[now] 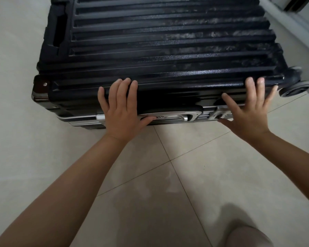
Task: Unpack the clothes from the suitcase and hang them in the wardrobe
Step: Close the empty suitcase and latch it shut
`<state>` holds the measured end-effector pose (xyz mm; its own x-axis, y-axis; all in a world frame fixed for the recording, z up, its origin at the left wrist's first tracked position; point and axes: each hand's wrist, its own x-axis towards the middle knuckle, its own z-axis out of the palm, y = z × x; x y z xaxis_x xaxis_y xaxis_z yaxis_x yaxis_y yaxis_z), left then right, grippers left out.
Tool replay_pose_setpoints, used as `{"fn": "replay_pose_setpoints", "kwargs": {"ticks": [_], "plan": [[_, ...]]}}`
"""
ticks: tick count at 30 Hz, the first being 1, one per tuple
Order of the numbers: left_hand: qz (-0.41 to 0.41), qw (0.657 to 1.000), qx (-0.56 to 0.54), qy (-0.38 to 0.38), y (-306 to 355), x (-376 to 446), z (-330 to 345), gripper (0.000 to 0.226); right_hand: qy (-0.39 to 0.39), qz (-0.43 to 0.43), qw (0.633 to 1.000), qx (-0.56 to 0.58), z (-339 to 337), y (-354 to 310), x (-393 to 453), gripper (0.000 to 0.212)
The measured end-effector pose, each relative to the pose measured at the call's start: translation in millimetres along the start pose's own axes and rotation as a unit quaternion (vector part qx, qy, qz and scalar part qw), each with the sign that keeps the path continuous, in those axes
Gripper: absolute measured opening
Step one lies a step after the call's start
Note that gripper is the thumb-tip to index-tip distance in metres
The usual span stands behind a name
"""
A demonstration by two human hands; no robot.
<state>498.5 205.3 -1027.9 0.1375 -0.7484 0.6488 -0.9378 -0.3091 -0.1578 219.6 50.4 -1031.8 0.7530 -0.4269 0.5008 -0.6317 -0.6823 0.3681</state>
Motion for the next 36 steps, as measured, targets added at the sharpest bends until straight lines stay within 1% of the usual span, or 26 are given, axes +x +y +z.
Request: {"fn": "replay_pose_setpoints", "kwargs": {"ticks": [1, 2, 6, 9, 13, 15, 20, 23, 25, 26, 28, 29, 31, 34, 36], "plan": [[0.000, 1.000, -0.002, -0.002, 0, 0, 0, 0.086, 0.000, 0.001, 1.000, 0.012, 0, -1, 1, 0.091], [0.000, 1.000, -0.002, -0.002, 1, -1, -1, 0.085, -0.002, 0.001, 1.000, 0.017, 0, -3, 1, 0.086], [-0.002, 1.000, 0.000, 0.001, 1, -2, 0, 0.085, 0.006, 0.003, 1.000, 0.026, 0, -6, 3, 0.076], [-0.003, 1.000, 0.000, 0.001, 1, -1, 3, 0.085, 0.014, 0.004, 1.000, 0.009, 2, -5, 6, 0.067], [0.000, 1.000, -0.009, -0.001, -2, 1, 3, 0.083, 0.038, 0.007, 0.999, -0.027, 7, -3, 12, 0.047], [0.010, 1.000, -0.008, -0.004, -4, 1, 3, 0.082, 0.050, 0.009, 0.998, -0.043, 9, -2, 12, 0.043], [0.021, 1.000, -0.013, -0.012, -6, 0, 2, 0.082, 0.058, 0.007, 0.997, -0.053, 11, -3, 10, 0.040], [0.045, 0.999, -0.021, -0.017, -11, -1, -2, 0.078, 0.030, 0.011, 0.999, -0.013, 3, -5, 13, 0.045], [0.070, 0.997, -0.017, -0.022, -21, -10, -5, 0.072, 0.019, 0.035, 0.999, 0.037, -7, -11, 16, 0.045], [0.073, 0.997, -0.012, -0.028, -27, -18, -5, 0.070, 0.025, 0.055, 0.996, 0.063, -13, -14, 17, 0.043], [0.050, 0.998, 0.014, -0.046, -42, -38, -9, 0.069, 0.049, 0.077, 0.988, 0.121, -25, -26, 23, 0.032], [0.029, 0.998, 0.031, -0.055, -53, -48, -14, 0.071, 0.058, 0.073, 0.983, 0.159, -31, -39, 30, 0.026], [-0.010, 0.997, 0.047, -0.066, -67, -56, -20, 0.082, 0.067, 0.031, 0.976, 0.206, -43, -69, 43, 0.026], [-0.033, 0.996, 0.061, -0.056, -80, -49, -24, 0.104, 0.072, -0.048, 0.976, 0.198, -55, -121, 72, 0.037], [-0.025, 0.997, 0.056, -0.047, -83, -46, -22, 0.118, 0.067, -0.056, 0.982, 0.170, -60, -148, 95, 0.049]]}}
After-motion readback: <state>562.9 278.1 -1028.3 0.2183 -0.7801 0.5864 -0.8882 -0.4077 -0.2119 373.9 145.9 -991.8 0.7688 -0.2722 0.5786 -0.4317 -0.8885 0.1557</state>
